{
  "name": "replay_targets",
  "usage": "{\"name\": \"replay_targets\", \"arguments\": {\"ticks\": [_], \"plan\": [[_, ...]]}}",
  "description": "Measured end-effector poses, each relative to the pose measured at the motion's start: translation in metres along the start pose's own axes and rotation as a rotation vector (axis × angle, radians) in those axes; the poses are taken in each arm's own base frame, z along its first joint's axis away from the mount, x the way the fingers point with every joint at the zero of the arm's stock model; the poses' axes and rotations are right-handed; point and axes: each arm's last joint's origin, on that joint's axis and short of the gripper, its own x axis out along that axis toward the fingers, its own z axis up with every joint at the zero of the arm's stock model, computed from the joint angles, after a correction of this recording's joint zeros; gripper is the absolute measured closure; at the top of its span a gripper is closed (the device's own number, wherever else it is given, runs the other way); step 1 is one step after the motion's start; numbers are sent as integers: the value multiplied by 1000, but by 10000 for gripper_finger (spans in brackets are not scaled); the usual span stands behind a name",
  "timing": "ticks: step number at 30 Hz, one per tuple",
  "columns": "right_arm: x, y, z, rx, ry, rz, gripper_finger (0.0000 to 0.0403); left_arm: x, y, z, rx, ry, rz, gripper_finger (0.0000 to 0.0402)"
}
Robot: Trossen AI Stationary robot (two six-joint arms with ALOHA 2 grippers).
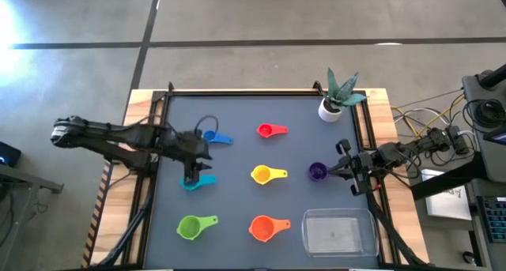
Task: Nest measuring cups in basket
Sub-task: Stack the green measuring cup on top of the orange measuring cup
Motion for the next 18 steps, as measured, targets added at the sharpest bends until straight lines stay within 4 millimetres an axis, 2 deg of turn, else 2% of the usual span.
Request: {"name": "replay_targets", "arguments": {"ticks": [6,13,18], "plan": [[0,0,0,0,0,0,394,15,-24,-7,-13,86,-32,271],[0,0,0,0,0,0,394,48,-60,-24,-7,270,-40,270],[0,0,0,0,0,0,394,65,-80,-38,0,389,-36,254]]}}
